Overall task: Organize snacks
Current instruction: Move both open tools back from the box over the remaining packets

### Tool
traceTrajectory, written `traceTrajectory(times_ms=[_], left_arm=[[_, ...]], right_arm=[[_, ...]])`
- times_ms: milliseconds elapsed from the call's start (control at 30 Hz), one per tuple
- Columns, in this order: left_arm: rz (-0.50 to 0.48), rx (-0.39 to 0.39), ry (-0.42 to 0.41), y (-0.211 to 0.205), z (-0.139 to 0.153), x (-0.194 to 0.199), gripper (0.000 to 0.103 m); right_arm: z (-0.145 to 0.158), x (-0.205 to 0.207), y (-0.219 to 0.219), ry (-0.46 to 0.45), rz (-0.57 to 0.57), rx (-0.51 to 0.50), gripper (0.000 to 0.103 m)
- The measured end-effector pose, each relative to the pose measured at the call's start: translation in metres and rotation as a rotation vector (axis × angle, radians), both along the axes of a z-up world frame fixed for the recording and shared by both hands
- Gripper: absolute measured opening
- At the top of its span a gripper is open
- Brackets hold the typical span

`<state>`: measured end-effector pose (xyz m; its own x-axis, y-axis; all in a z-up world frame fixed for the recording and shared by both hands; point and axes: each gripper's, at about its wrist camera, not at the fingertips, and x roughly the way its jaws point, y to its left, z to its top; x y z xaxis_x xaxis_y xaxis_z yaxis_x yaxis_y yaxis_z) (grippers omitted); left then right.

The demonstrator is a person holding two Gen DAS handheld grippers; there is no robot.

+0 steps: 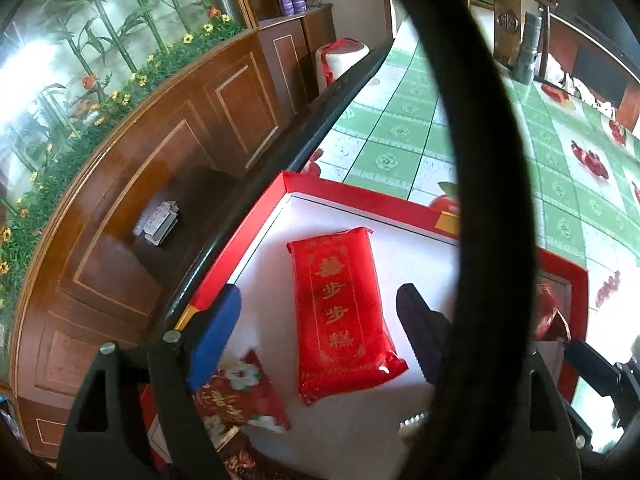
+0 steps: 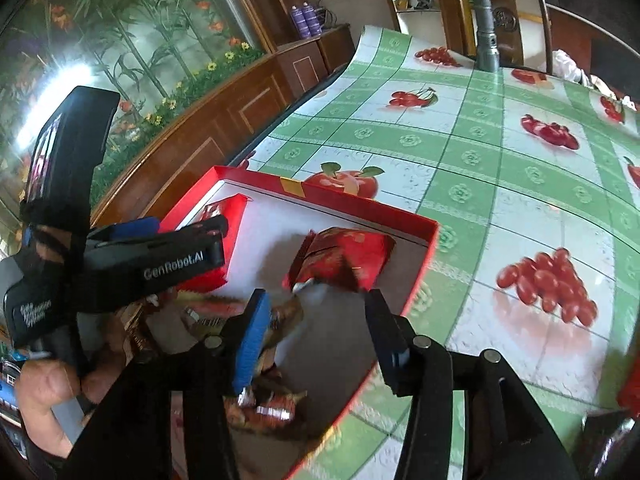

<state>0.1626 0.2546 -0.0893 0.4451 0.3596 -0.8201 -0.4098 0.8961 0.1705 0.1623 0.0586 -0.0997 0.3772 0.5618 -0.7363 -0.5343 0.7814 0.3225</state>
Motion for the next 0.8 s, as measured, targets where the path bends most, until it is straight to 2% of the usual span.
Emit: traceTrajectory(times_ms=[100, 300, 500, 533, 800], left_arm=[[0.003, -0.01, -0.006, -0.001, 0.004, -0.006, 0.082], [-0.005, -0.023, -0.025, -0.012, 0.011, -0.026, 0.082], [-0.025, -0.014, -0.052, -0.034, 0.022, -0.053, 0.082], [-0.028, -0.009, -0.057, -0.038, 0.023, -0.056, 0.085], [-0.083, -0.01, -0.089, -0.083, 0.033, -0.082, 0.087]], right_arm=[[0.005, -0.008, -0.01, -0.008, -0.013, 0.011, 0.055], [0.019, -0.03, -0.034, -0.038, -0.035, 0.046, 0.055], [0.028, -0.055, -0.078, -0.069, -0.094, 0.076, 0.056], [0.028, -0.058, -0.086, -0.07, -0.107, 0.079, 0.056], [0.02, -0.084, -0.158, -0.075, -0.232, 0.088, 0.059]])
